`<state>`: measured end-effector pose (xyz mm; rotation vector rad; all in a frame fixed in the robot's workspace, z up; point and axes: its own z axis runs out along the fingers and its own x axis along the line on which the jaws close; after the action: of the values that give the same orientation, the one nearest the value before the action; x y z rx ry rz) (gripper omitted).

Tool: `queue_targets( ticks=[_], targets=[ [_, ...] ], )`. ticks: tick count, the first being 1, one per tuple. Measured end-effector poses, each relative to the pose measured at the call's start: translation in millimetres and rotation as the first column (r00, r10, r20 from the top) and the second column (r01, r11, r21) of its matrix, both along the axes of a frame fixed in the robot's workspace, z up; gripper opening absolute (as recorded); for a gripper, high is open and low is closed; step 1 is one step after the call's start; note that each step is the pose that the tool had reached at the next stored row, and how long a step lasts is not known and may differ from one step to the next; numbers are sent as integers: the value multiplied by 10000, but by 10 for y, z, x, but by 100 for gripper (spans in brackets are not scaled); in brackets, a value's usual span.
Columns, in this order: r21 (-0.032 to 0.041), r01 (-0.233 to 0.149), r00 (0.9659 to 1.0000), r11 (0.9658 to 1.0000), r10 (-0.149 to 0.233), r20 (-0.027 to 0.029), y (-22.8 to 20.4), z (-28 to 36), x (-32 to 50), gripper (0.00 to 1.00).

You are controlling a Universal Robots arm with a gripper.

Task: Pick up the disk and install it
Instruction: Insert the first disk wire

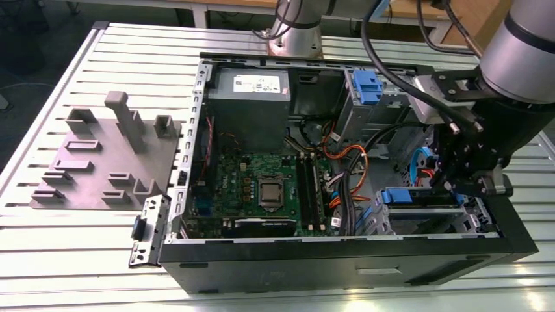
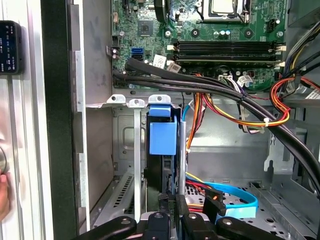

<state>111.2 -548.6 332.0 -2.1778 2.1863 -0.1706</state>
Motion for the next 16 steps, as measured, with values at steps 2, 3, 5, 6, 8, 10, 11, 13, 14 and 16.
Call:
queue_targets(
  ticks=[2, 3, 5, 6, 8, 10, 11, 13, 14, 16],
  targets=[
    [3, 0, 10000, 10000, 0, 0, 0, -9, 0, 16],
    [4, 0, 10000, 10000, 0, 1, 0, -15, 0, 16],
    [6, 0, 10000, 10000, 0, 1, -1, -30, 0, 16],
    [9, 0, 10000, 10000, 0, 0, -1, -38, 0, 16],
    [27, 0, 10000, 10000, 0, 1, -2, -47, 0, 16],
    [31, 1, 10000, 10000, -1, 0, -2, -50, 0, 16],
    [34, 0, 10000, 10000, 0, 1, -2, -52, 0, 16],
    [36, 0, 10000, 10000, 0, 1, -2, -53, 0, 16],
    [36, 0, 10000, 10000, 0, 1, -2, -53, 0, 16],
    [37, 1, 10000, 10000, -1, 1, -2, -54, 0, 16]
  ],
)
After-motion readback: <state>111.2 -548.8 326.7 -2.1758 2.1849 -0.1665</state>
